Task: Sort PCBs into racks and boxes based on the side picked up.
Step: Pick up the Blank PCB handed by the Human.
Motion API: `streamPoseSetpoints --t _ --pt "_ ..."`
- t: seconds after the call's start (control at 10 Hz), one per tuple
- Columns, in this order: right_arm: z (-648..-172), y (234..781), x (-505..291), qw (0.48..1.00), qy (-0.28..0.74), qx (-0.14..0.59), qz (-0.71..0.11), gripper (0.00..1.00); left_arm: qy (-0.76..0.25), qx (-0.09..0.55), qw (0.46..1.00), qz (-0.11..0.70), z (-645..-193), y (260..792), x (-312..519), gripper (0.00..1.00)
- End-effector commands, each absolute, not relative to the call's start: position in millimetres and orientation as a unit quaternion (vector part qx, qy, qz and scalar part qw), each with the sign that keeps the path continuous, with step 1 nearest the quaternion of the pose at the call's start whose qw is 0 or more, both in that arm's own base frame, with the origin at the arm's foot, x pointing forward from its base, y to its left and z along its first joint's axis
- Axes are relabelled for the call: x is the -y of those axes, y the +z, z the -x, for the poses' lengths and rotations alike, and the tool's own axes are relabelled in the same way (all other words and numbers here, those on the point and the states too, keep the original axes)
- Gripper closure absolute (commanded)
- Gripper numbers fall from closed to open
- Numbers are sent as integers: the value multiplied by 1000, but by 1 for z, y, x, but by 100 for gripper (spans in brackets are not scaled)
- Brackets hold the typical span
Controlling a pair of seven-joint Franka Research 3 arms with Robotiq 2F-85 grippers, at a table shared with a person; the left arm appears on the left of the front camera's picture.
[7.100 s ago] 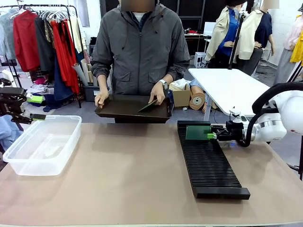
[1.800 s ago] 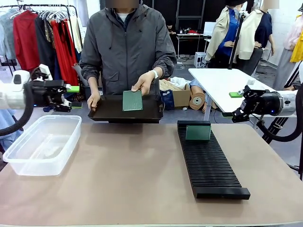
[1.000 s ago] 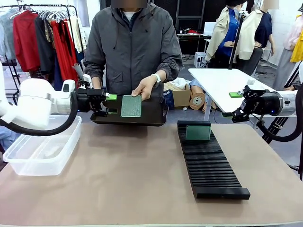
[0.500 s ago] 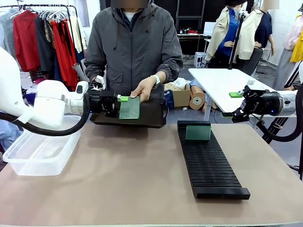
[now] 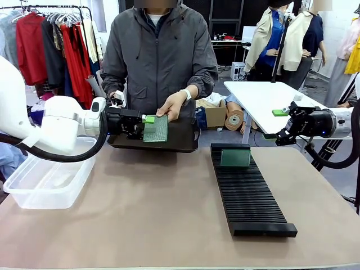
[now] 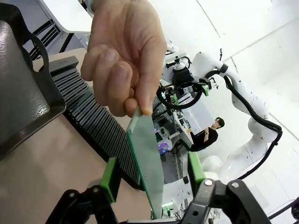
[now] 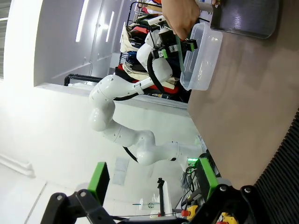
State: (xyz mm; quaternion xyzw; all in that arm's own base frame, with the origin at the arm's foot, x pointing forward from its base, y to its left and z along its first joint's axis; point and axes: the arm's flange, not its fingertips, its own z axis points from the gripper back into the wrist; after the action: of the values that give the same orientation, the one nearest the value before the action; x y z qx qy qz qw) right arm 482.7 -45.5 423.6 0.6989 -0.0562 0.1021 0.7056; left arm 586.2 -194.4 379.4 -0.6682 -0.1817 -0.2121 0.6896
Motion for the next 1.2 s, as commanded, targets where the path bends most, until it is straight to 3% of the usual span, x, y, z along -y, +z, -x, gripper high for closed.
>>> streamPoseSetpoints --t 0.0,0.1,0.6,1.1 --pt "-482 427 45 708 98 55 -697 0 -212 185 679 679 -588 380 195 82" --pt "-482 427 45 708 98 55 -697 0 -214 182 674 684 -589 380 195 100" --pt "-482 427 45 708 98 55 -697 0 -217 174 649 709 -594 380 202 100" --pt "-482 427 45 708 98 55 -697 0 -216 166 660 700 -590 375 202 100"
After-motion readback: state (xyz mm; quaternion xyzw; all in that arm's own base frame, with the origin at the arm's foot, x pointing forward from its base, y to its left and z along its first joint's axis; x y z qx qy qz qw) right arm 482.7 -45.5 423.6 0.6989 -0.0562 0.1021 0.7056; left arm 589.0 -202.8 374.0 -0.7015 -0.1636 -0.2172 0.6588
